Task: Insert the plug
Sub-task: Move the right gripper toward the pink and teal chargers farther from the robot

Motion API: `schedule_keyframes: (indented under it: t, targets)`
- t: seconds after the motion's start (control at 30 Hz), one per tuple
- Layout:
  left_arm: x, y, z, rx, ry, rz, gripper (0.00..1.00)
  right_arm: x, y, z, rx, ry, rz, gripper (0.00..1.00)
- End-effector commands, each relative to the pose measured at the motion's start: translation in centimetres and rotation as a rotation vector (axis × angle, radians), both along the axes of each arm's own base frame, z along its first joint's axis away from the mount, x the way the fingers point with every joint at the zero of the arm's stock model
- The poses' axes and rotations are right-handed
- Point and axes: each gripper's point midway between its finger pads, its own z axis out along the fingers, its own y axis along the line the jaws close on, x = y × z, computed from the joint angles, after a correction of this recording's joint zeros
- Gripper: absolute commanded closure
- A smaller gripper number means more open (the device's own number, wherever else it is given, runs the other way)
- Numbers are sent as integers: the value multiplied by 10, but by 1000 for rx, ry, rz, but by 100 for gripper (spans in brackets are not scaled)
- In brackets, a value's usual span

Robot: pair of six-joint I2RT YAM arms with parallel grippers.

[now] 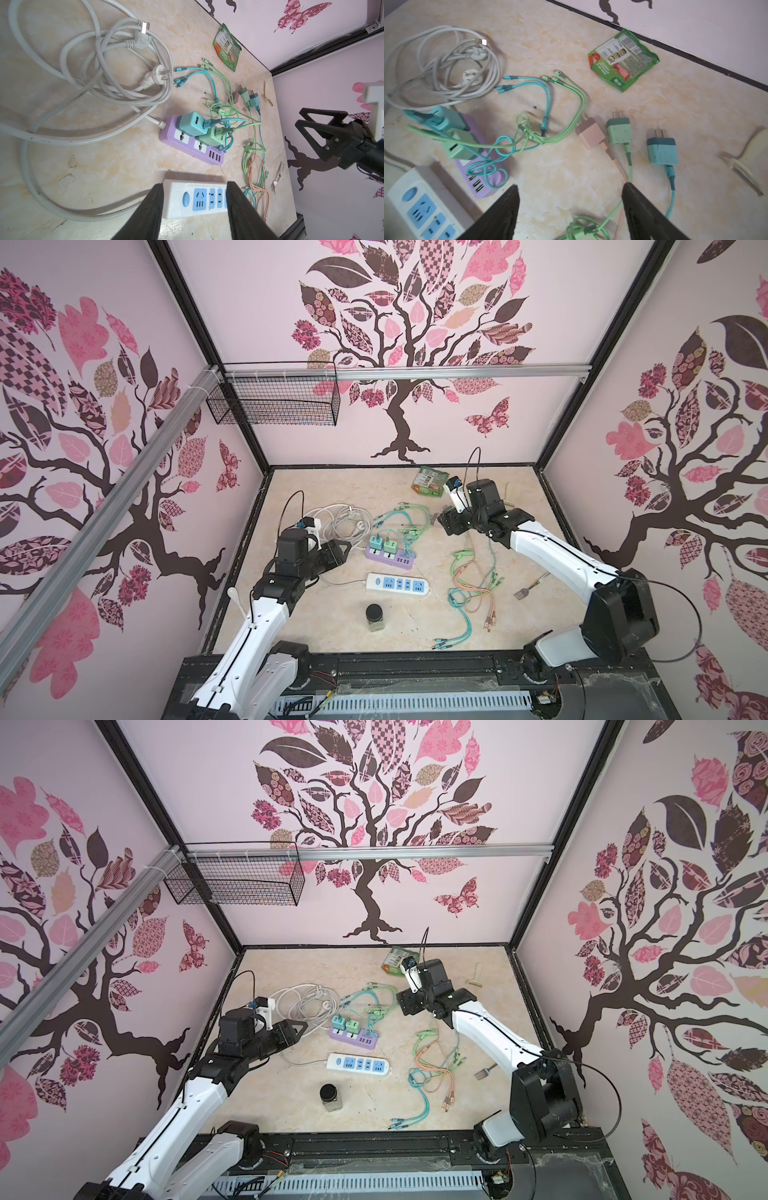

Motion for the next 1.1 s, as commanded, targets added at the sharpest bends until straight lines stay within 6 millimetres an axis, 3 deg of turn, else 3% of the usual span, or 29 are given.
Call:
schedule_keyframes:
  t: [0.0,0.23,0.37,0.73,1.07]
  targets:
    - [-6,1,-6,15,16,-13,47,23,-14,-8,-26,6,-115,21]
    - [-10,6,0,38,-4,-6,47,57,-56,-38,-10,89,-281,26]
    - [-11,6,3,41,-10,-8,47,66,-65,-56,2,128,-303,26]
    - [-13,5,4,36,-12,-12,47,61,-33,-88,49,212,-108,30]
    - [-14,6,8,44,-21,-11,47,77,-13,-101,-10,236,63,30]
